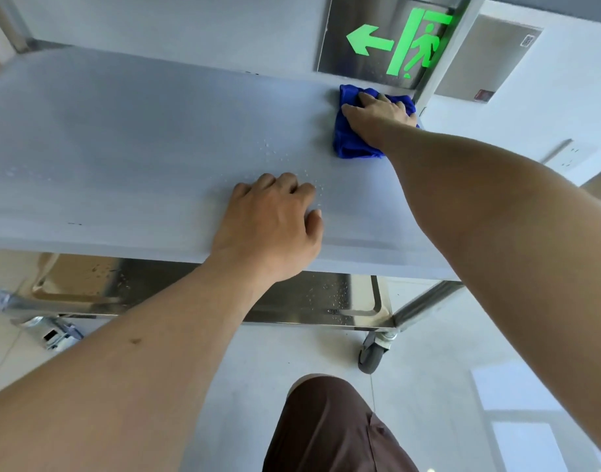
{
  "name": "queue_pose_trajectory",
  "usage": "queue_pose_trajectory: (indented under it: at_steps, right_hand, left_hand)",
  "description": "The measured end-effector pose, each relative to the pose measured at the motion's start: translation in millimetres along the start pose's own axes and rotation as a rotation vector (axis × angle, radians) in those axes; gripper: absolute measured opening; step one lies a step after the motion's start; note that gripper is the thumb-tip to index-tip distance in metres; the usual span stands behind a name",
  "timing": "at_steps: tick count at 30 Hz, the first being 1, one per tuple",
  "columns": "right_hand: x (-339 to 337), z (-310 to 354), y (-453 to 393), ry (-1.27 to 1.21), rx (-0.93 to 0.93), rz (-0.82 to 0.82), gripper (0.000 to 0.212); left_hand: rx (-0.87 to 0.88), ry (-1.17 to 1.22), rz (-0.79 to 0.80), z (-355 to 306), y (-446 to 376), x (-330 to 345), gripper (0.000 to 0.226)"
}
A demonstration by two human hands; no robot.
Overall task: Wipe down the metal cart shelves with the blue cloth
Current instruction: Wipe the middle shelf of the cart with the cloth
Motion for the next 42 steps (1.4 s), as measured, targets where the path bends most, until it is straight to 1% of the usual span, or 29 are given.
queue_pose_trajectory:
  at_steps: [3,7,9,13,18,21,25,29,31,34,38,40,42]
  right_hand:
    - [12,11,12,-0.007,-0.017,0.011,0.063]
    - [24,-15,41,-0.001,0.034,0.014,0.062]
    - [25,-19,56,0.011,0.031,0.006,0.063]
    - [31,-4,92,-0.02,-0.022,0.006,0.064]
    - [28,-19,145,-0.018,-0.021,-0.01,0.062]
    - [26,-17,175,-0.017,-0.035,-0.014,0.059]
    - [18,-21,210,-0.013,-0.009,-0.023,0.059]
    - [19,-23,240,0.021,0.033,-0.036,0.059]
    - [22,-18,251,0.021,0.043,-0.041,0.059]
    - [27,-8,267,0.026,0.059,-0.055,0.06]
    - [37,19,288,0.022,0.053,-0.05,0.064]
    - [41,44,294,0.011,0.023,-0.047,0.065]
    - [43,73,299,0.023,-0.028,-0.039,0.065]
  left_hand:
    - [-0.024,-0.009,-0.007,9,3,4,0.035]
    - [-0.004,0.016,0.042,0,7,12,0.035]
    - [-0.006,0.027,0.061,-2,6,11,0.037]
    - [-0.024,0.012,0.043,13,10,7,0.035]
    - [-0.019,0.033,0.045,7,10,8,0.036]
    - [-0.025,0.036,0.026,11,7,6,0.034]
    - [-0.015,0.046,0.021,2,3,-1,0.033]
    - [-0.02,0.071,-0.012,-11,11,-8,0.024]
    - [-0.042,0.12,-0.025,-11,13,-9,0.023]
    - [-0.046,0.197,-0.07,-16,15,-11,0.026]
    - [-0.087,0.33,-0.191,-11,30,-24,0.027]
    - [-0.114,0.295,-0.244,13,35,-38,0.029]
    - [-0.144,0.168,-0.213,46,36,-50,0.029]
Point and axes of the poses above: each hand's wrist, its own y-axis away from the middle knuckle, its own x-axis out of the palm, z = x × y, the point moved 2 cm from there along -y, towards the middle knuckle, and after that the axes turned 2 degrees about -x, right-handed, at the moved point
